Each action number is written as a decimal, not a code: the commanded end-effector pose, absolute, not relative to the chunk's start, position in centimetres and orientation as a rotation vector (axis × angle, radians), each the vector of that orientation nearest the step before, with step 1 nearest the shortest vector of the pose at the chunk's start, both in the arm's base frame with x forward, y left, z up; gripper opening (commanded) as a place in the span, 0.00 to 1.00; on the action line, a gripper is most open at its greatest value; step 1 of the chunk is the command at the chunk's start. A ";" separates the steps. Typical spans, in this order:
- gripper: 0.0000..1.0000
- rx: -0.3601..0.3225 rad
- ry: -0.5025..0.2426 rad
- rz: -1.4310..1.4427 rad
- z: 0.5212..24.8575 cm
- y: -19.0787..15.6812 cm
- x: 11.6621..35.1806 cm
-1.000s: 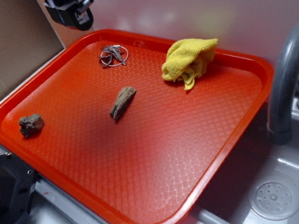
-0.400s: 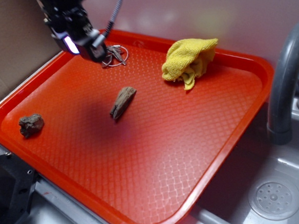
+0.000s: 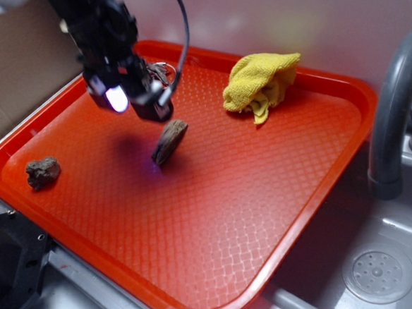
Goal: Grab the wood chip.
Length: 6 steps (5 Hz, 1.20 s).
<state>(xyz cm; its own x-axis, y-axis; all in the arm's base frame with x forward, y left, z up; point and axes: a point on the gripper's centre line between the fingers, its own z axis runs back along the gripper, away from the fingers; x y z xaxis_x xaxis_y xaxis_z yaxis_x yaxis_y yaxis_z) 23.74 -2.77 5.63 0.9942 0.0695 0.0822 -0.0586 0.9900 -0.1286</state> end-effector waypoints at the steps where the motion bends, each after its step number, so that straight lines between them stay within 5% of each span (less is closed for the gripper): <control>1: 1.00 -0.128 -0.128 0.052 4.5 -4.3 25.0; 6: 1.00 -0.163 -0.051 0.073 3.3 -6.4 23.8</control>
